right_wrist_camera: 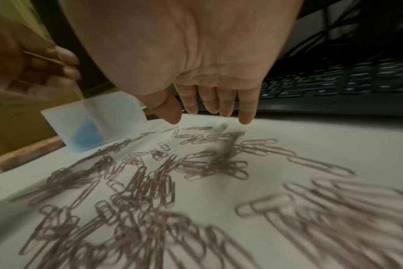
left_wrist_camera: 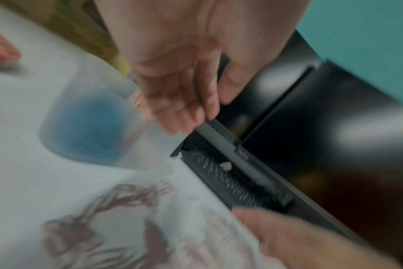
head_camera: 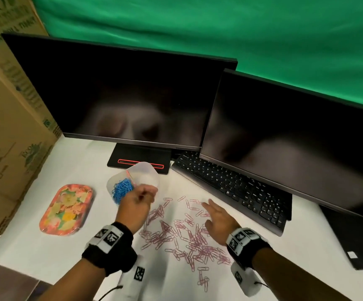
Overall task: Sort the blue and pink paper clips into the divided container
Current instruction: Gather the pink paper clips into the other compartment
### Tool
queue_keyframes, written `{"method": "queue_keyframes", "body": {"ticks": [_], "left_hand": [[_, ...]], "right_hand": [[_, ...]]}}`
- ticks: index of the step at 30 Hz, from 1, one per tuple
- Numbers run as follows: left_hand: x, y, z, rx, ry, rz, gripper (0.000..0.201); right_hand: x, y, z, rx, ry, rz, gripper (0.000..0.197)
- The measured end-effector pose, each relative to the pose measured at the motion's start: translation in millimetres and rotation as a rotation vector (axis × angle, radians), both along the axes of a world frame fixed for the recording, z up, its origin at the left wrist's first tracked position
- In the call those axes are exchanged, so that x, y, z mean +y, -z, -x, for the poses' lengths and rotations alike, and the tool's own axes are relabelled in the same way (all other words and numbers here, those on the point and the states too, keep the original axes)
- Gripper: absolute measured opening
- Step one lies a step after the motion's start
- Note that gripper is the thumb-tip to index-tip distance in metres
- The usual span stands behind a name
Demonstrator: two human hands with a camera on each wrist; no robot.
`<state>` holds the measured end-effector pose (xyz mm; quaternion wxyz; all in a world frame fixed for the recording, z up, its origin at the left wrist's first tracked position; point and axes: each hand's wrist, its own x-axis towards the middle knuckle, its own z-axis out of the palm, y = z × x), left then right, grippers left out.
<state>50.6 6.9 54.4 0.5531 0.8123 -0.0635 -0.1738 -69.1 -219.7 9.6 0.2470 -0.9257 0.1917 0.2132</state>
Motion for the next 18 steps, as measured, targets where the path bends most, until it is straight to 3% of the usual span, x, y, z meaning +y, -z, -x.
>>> {"method": "queue_keyframes", "body": {"ticks": [2, 4, 8, 14, 16, 18], "left_hand": [[1.9, 24.5, 8.9, 0.053, 0.250, -0.354, 0.023], [6.8, 51.3, 19.6, 0.125, 0.399, -0.674, 0.057], [8.0, 74.3, 44.3, 0.116, 0.545, -0.923, 0.084], [-15.3, 84.4, 71.1, -0.116, 0.835, -0.854, 0.096], [-24.2, 85.9, 71.0, -0.162, 0.936, -0.775, 0.092], [-31.5, 83.0, 61.7, -0.210, 0.934, -0.720, 0.085]], "right_hand": [[4.7, 4.1, -19.8, 0.012, -0.082, 0.043, 0.065], [5.7, 12.5, -36.9, 0.062, -0.137, 0.065, 0.069], [12.8, 32.2, -41.4, 0.182, -0.307, 0.159, 0.070], [26.5, 37.7, 15.8, 0.059, -0.557, 0.165, 0.068], [22.3, 36.4, 35.5, 0.015, -0.536, 0.084, 0.070], [10.8, 35.7, 52.3, -0.059, -0.404, 0.042, 0.069]]}}
